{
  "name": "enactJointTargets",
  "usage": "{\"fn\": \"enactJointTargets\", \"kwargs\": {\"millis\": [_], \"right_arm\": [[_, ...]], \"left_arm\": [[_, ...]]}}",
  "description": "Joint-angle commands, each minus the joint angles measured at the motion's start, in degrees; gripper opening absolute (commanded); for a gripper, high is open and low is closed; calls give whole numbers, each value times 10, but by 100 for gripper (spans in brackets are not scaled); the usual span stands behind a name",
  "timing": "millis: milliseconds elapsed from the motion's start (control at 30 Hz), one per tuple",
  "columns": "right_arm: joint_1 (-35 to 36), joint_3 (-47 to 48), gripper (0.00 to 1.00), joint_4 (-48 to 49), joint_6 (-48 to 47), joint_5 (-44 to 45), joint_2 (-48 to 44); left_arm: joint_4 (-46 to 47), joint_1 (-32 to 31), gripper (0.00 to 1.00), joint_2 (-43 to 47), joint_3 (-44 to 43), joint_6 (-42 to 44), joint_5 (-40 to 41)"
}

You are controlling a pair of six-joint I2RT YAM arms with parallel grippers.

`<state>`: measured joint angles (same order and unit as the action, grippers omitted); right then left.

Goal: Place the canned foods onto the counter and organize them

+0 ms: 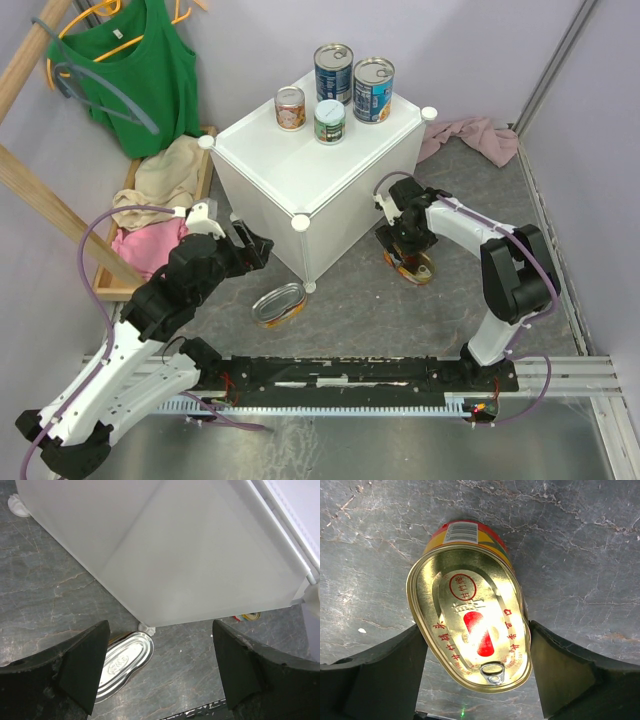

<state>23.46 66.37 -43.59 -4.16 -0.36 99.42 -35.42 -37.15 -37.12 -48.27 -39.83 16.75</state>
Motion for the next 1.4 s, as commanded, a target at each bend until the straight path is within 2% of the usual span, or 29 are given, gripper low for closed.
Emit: {"fn": "enactJointTargets", "kwargs": {"millis": [0,133,500,900,1367], "right_arm": [[1,6,45,-14,28,-16,25],[0,-7,30,-12,50,-20,9],[0,-13,15,-21,105,-23,-65],[11,-25,12,-20,147,-20,-152],[60,27,10,-76,179,5,-289]], "left_arm": [[20,-2,89,2,-20,-7,20],[18,-2,89,7,-21,-7,25],[19,-2,89,9,-22,-7,38],[29,-2,90,1,-26,1,49],[29,-2,90,4,-23,3,57]]}}
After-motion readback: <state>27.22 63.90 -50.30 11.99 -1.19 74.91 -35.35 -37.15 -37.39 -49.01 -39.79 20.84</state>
